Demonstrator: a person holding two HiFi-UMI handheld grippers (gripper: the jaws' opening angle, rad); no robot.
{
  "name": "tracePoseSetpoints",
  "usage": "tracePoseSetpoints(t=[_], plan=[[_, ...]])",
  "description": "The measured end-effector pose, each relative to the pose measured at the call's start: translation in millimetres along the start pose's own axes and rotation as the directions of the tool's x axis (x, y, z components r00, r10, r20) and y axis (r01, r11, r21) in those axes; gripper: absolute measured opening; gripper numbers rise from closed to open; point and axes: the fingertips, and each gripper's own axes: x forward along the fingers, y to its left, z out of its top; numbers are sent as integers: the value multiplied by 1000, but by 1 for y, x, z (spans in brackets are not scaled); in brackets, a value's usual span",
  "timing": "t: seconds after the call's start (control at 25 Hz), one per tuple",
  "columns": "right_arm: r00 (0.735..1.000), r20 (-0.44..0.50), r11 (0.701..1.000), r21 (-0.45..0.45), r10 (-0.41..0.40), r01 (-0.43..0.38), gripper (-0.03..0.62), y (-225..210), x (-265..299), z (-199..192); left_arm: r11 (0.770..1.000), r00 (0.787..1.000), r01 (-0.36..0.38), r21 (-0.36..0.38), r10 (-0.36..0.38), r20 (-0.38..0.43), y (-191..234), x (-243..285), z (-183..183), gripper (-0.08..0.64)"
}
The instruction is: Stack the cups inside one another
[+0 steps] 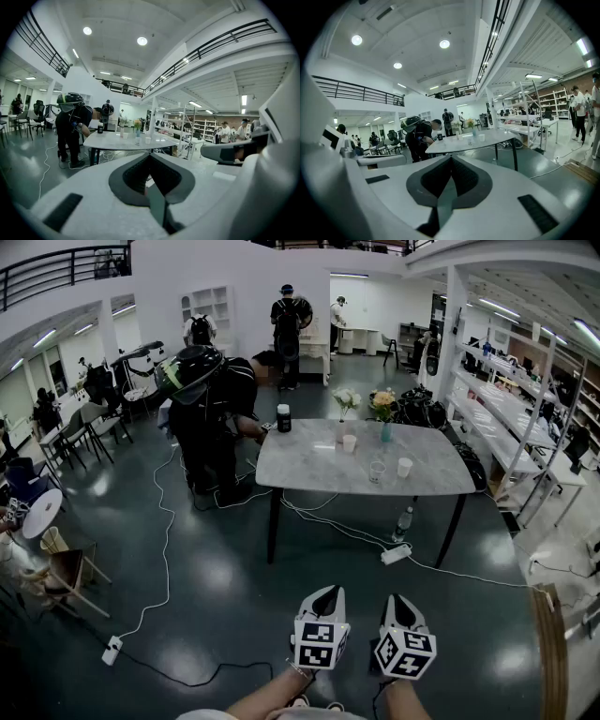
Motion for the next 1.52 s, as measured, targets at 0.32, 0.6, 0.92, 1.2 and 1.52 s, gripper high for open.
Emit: tracePoseSetpoints(t=[0.32, 0.6, 0.92, 1.2, 1.52], plan=[[1000, -1, 1000, -1, -11, 11, 6, 11, 10, 0, 1000, 1000, 15, -1, -15, -9, 14, 5, -3, -5], [999, 8, 998, 39, -39, 38, 8, 20, 22, -4, 999, 999, 36, 24, -35, -15, 34, 6, -7, -5], [996, -29, 995, 54, -82, 83, 8, 22, 33, -17, 1000, 999, 25, 10, -24, -30, 61, 9, -8, -5], [997, -33, 998, 28, -64, 65, 8, 30, 61, -13, 999, 997, 29, 19, -27, -66, 75, 27, -16, -5], [999, -24, 998, 43, -46, 47, 8, 18, 108, -1, 999, 998, 12, 32, -10, -60, 93, 67, -3, -5]])
